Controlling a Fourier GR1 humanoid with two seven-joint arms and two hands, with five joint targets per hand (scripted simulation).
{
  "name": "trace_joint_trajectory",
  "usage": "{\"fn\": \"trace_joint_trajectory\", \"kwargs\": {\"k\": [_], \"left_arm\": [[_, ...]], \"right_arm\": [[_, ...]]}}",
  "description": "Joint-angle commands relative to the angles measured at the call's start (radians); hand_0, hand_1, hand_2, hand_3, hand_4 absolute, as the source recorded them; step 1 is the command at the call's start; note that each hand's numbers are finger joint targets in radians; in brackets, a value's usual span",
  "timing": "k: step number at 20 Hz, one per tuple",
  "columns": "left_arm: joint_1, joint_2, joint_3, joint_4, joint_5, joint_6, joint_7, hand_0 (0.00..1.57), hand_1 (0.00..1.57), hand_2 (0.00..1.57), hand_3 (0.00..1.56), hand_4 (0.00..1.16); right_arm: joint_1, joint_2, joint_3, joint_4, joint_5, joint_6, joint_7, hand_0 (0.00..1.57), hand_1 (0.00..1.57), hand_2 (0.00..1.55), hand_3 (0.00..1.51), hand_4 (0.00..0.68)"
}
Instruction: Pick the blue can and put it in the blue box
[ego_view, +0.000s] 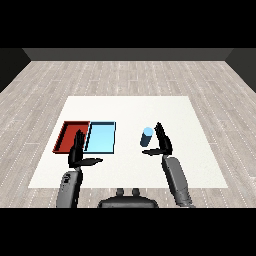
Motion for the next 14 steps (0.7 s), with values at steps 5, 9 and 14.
{"fn": "trace_joint_trajectory", "kwargs": {"k": [5, 9, 14], "left_arm": [[-0.007, 0.005, 0.019, 0.039, 0.014, -0.013, -0.02, 0.0, 0.0, 0.0, 0.0, 0.0], [-0.056, 0.02, 0.026, 0.045, -0.023, 0.018, 0.008, 0.0, 0.0, 0.0, 0.0, 0.0], [-0.036, 0.012, 0.026, 0.013, 0.017, -0.005, 0.021, 0.0, 0.0, 0.0, 0.0, 0.0]], "right_arm": [[-0.112, -0.025, -0.068, 0.124, -0.028, 0.016, 0.009, 0.0, 0.0, 0.0, 0.0, 0.0], [-0.088, -0.006, -0.067, 0.154, -0.029, -0.001, -0.016, 0.0, 0.0, 0.0, 0.0, 0.0], [-0.179, 0.016, -0.064, 0.362, -0.033, -0.06, -0.07, 0.0, 0.0, 0.0, 0.0, 0.0]]}}
